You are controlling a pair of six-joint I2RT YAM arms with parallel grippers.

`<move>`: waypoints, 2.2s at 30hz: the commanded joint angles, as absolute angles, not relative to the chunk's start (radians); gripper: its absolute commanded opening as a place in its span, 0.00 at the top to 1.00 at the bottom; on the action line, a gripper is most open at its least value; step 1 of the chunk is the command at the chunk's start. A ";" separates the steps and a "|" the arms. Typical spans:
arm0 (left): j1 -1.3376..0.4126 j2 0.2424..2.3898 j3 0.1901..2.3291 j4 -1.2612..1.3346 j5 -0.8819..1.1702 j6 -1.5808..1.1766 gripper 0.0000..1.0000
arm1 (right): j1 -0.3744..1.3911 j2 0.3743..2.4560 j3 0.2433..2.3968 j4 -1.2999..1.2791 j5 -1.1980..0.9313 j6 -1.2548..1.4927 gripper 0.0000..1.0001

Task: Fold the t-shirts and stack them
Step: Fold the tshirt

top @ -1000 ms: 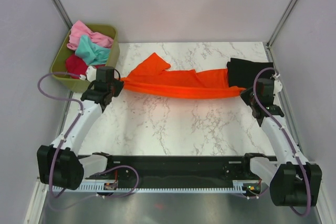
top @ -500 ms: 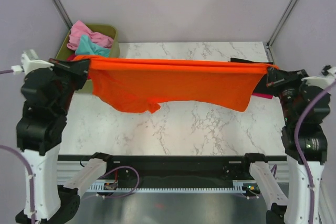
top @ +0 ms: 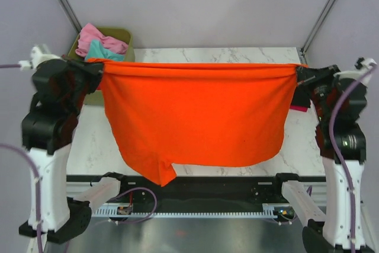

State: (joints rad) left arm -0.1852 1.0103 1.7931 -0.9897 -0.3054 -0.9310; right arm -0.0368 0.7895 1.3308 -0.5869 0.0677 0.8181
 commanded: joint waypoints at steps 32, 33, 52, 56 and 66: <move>-0.025 1.560 1.356 -0.244 -0.087 -0.903 0.98 | -0.086 1.635 1.177 -0.083 -0.229 0.810 1.00; -0.023 1.530 1.285 -0.241 -0.087 -0.904 0.98 | -0.086 1.612 1.143 -0.074 -0.216 0.804 1.00; -0.023 0.982 0.601 -0.276 -0.104 -0.900 0.91 | -0.087 1.019 0.465 -0.121 -0.123 0.667 0.92; -0.023 0.873 0.586 -0.412 -0.144 -0.939 0.24 | -0.087 0.849 0.420 -0.204 -0.117 0.672 0.51; -0.025 0.923 0.759 -0.471 -0.107 -0.842 0.00 | -0.080 0.891 0.636 -0.275 -0.110 0.581 0.40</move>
